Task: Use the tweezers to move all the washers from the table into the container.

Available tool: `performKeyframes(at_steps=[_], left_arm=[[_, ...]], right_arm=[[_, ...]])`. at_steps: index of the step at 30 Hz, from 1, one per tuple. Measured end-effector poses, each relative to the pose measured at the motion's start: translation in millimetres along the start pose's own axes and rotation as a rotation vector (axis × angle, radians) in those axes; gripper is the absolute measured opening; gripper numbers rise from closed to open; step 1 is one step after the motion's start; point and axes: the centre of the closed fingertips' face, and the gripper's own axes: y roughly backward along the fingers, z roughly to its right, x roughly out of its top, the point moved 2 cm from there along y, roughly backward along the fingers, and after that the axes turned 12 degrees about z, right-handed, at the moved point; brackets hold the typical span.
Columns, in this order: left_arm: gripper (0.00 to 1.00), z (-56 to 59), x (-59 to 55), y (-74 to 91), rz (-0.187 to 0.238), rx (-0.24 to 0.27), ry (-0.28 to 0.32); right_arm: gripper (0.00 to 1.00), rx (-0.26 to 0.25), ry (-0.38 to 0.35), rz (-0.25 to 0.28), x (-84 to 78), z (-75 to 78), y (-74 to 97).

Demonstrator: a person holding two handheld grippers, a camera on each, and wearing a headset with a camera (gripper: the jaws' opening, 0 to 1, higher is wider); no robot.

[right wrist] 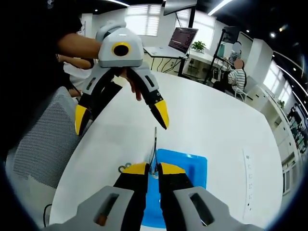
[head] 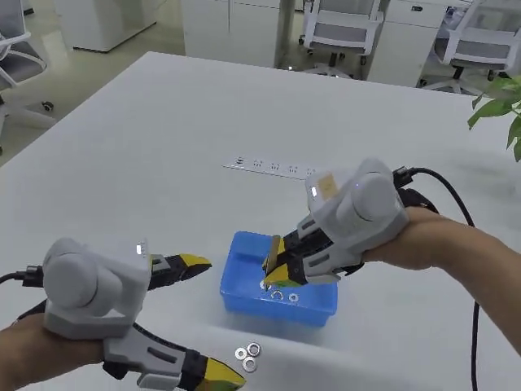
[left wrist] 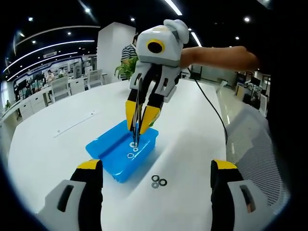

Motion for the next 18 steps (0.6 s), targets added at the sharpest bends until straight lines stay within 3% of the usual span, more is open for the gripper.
performKeyframes(at_steps=[18], left_arm=[[0.99,-10.6,1.6,-6.3,-0.005,0.001,-0.001]], right_arm=[[0.09,-0.039,0.003,-0.041,-37.3,20.0,-17.0]])
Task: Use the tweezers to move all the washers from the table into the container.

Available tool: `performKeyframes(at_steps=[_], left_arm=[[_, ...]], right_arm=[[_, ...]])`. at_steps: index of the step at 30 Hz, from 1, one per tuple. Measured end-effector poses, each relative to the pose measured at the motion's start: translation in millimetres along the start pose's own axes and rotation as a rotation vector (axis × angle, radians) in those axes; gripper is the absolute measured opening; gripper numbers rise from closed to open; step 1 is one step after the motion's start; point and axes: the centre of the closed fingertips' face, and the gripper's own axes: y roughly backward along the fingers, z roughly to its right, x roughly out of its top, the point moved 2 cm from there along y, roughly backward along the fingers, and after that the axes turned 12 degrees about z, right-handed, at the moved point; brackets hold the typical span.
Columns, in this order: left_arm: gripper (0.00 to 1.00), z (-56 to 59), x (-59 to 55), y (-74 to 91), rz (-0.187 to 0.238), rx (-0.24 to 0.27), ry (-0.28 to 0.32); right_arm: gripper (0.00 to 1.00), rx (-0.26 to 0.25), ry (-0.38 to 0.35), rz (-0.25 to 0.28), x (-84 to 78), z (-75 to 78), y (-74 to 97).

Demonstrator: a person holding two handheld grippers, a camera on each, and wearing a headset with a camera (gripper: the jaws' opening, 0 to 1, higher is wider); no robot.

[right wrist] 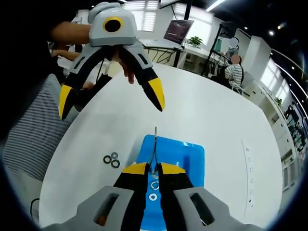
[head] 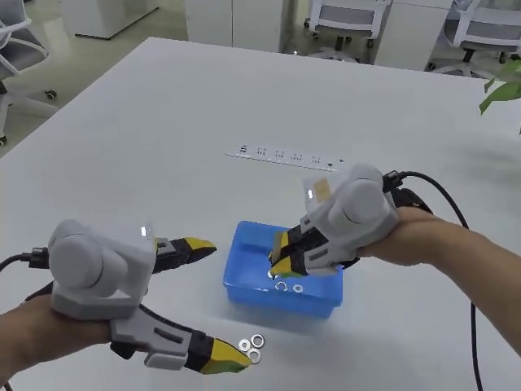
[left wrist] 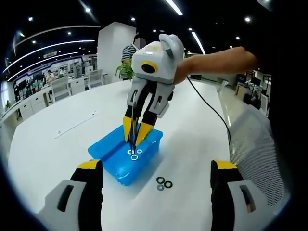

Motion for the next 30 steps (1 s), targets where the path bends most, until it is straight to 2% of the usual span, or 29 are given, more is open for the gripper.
performKeyframes(at_steps=[12,21,30], left_arm=[[0.95,-8.0,2.5,-8.6,-0.006,-0.012,-0.015],[0.80,-19.1,10.0,-19.4,-0.002,-0.021,-0.044],[0.61,-29.0,11.7,-29.1,-0.009,-0.043,-0.064]], right_arm=[[0.09,-0.002,-0.017,-0.023,-17.4,7.0,-13.0],[0.09,0.010,-0.035,-0.038,-29.1,6.4,-19.0],[0.09,0.017,-0.042,-0.034,-31.2,7.6,-21.4]])
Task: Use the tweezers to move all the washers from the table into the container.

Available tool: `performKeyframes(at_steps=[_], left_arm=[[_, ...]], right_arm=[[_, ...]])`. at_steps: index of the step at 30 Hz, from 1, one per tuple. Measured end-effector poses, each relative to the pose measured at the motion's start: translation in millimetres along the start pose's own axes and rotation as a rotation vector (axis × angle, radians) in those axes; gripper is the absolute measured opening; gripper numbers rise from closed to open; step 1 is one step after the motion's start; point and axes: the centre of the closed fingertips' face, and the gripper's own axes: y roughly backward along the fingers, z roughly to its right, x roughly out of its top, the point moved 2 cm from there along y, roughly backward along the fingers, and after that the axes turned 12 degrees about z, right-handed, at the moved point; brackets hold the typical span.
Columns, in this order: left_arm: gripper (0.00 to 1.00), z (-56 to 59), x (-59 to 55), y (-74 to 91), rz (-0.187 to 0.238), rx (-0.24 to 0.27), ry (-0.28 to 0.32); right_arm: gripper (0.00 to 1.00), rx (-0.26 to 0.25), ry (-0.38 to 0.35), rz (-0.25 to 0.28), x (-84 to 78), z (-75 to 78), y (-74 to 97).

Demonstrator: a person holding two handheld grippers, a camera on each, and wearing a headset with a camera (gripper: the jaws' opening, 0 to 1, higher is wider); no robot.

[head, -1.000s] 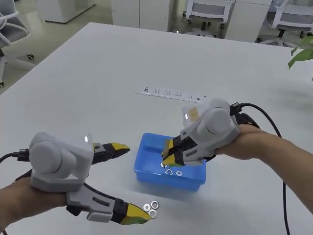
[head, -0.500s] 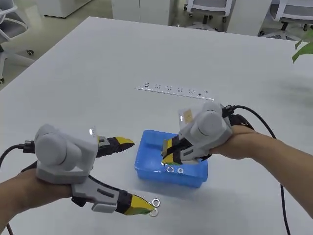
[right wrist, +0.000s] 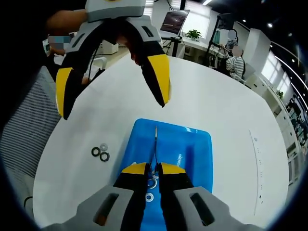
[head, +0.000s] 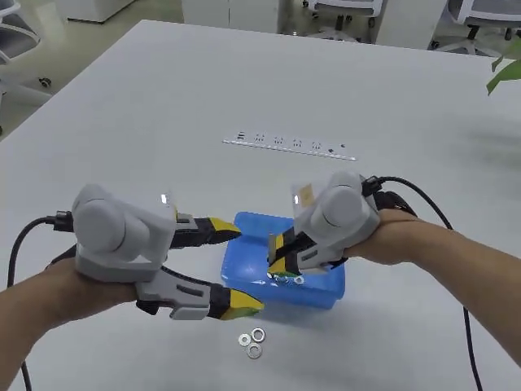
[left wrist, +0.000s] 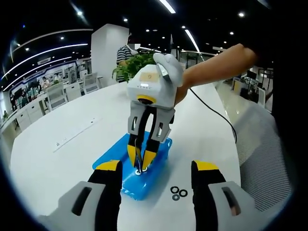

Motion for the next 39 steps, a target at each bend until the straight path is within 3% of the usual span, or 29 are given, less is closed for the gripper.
performKeyframes(at_steps=[7,12,23,39], left_arm=[[0.49,-7.7,4.6,-9.2,-0.001,-0.008,-0.015],[0.33,-14.1,10.6,-17.3,0.004,-0.004,-0.038],[0.14,-22.5,8.4,-30.8,-0.032,-0.045,-0.089],[0.07,-23.0,6.3,-38.6,-0.039,-0.072,-0.102]], right_arm=[[0.09,0.005,0.001,0.005,0.6,0.6,-1.4],[0.09,0.006,0.004,0.007,0.4,0.2,-1.2],[0.09,0.014,0.017,0.007,0.0,-1.1,-1.0],[0.10,0.023,0.028,-0.004,-0.6,-3.7,0.5]])
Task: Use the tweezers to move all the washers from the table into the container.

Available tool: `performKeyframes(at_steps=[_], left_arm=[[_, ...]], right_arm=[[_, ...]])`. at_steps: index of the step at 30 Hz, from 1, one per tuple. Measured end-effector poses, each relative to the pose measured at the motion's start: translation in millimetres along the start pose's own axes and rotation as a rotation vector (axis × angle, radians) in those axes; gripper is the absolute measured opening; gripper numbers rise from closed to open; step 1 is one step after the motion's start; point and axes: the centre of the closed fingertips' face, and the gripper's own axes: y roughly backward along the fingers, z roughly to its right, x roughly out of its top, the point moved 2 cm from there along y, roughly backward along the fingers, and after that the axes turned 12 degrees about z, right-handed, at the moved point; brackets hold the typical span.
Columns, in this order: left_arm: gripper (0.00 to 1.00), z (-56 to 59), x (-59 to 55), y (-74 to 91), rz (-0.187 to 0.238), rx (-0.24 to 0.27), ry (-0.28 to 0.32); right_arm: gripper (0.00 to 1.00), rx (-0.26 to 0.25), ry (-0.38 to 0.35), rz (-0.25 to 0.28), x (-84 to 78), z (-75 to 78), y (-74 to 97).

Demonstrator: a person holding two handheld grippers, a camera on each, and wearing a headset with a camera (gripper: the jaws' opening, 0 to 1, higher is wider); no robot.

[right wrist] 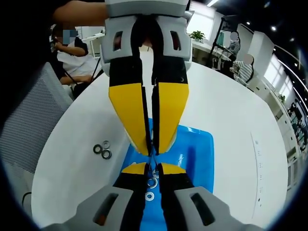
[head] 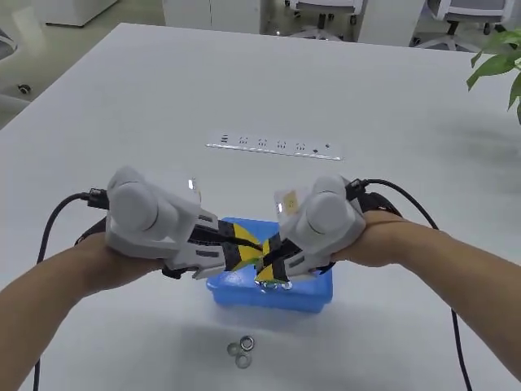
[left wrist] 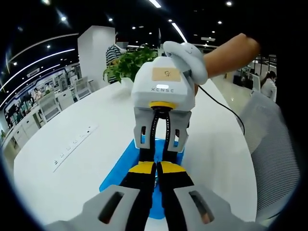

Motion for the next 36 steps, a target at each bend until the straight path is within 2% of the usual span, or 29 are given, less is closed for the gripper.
performKeyframes(at_steps=[7,17,24,36], left_arm=[[0.06,-0.6,-0.2,1.0,-0.011,-0.008,-0.023],[0.06,1.1,11.4,3.0,-0.009,-0.007,-0.009],[0.06,1.1,19.7,6.7,-0.002,0.002,0.010],[0.06,2.6,31.6,12.7,0.001,0.008,0.001]], right_arm=[[0.11,0.005,-0.002,-0.003,0.2,-0.8,0.0],[0.13,-0.014,-0.011,-0.004,2.7,-0.5,7.0],[0.16,-0.041,-0.021,-0.013,3.4,0.6,16.6],[0.23,-0.111,-0.066,-0.015,6.3,-1.3,40.0]])
